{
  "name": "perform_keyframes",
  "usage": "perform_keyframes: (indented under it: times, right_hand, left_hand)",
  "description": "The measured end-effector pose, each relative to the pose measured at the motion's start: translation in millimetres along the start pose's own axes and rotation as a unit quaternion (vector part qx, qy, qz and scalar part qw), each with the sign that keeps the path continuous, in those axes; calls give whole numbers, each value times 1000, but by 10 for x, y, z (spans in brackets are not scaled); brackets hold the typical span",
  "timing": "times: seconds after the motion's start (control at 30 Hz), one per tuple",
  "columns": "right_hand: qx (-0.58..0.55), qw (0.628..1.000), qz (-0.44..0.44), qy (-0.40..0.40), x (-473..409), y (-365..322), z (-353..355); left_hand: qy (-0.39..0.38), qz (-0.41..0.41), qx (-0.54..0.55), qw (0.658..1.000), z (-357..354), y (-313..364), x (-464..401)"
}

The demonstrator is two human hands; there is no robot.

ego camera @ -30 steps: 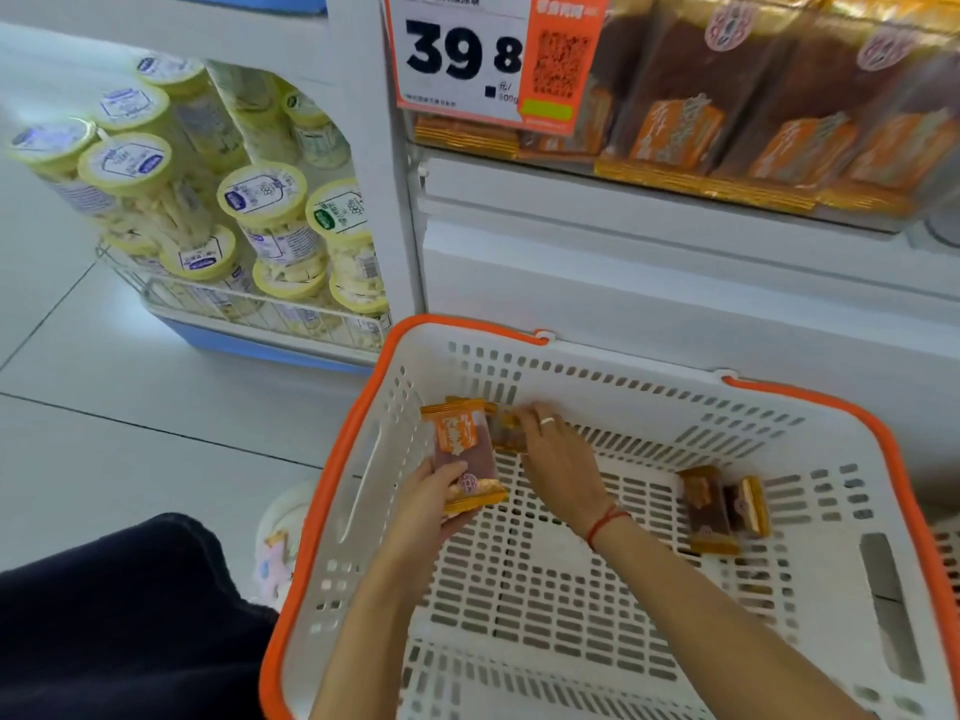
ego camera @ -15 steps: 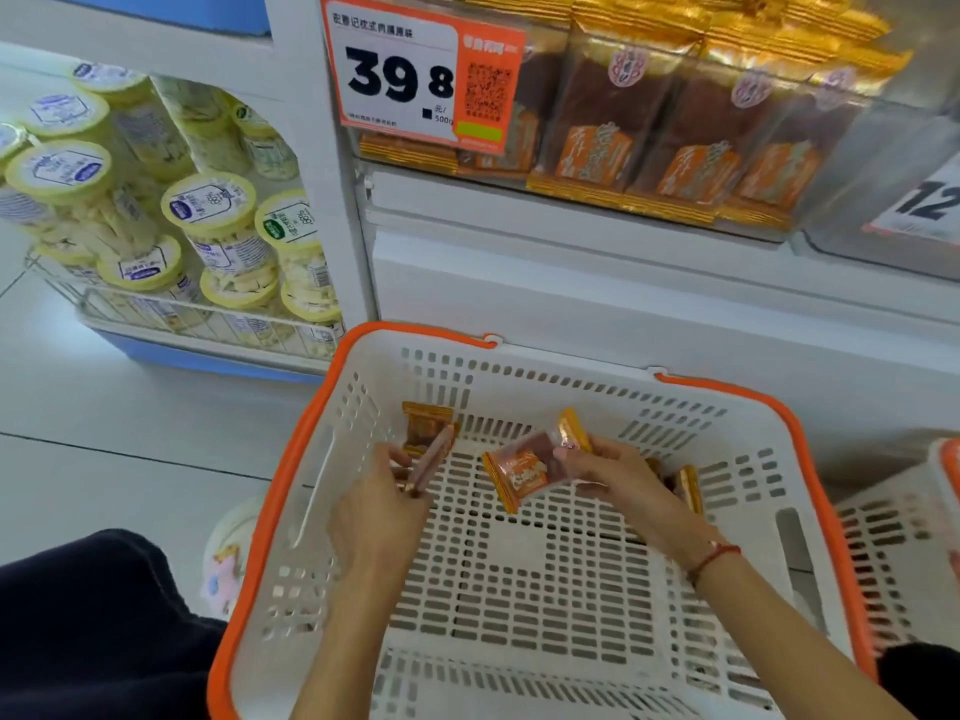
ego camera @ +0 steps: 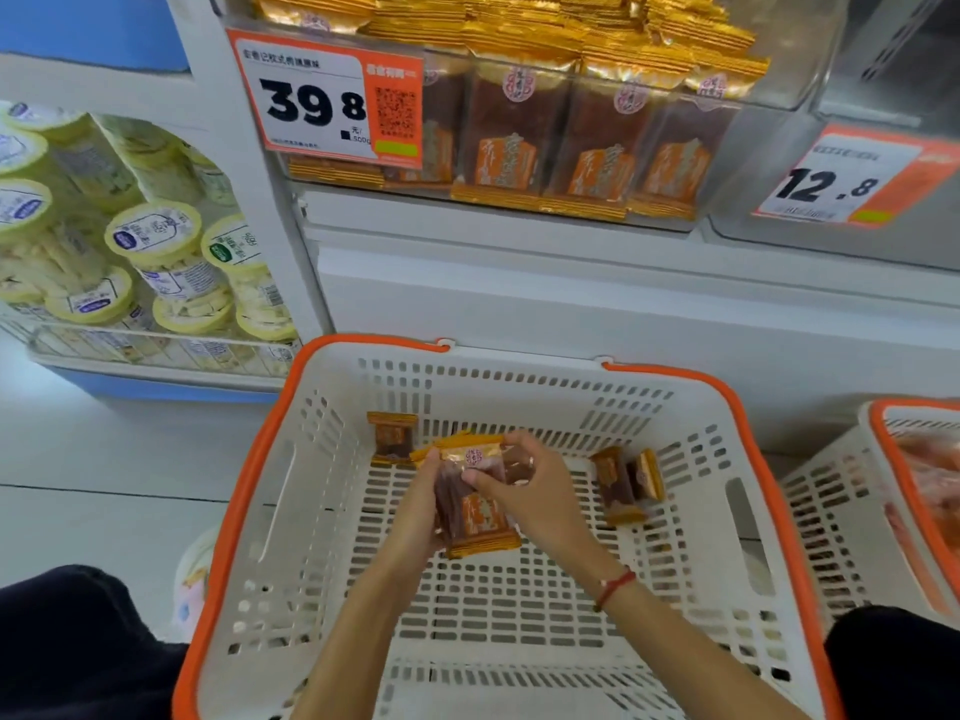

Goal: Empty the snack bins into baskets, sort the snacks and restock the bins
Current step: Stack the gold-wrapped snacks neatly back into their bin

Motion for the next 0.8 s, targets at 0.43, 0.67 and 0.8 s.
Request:
perform_keyframes:
  times: [0.43, 0.67, 0.8]
  right_hand:
    - [546, 826, -82, 110, -637, 1435, 1007]
    - [342, 917, -138, 150, -514, 1589, 1006]
    - [212, 951, -172, 144, -440, 1585, 934]
  left_hand:
    - [29, -36, 24, 999, 157, -121, -135]
    - [31, -67, -3, 997, 162, -28, -141]
    - [49, -36, 1, 998, 167, -66, -138]
Point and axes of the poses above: each hand's wrist, its own x-axis away from the middle knuckle, its own z-axis out of the back of the hand, y = z × x, the point moved 8 cm from there along -x, towards the middle knuckle, and after that the axes turned 5 degrees about -x, right-handed, at the moved point
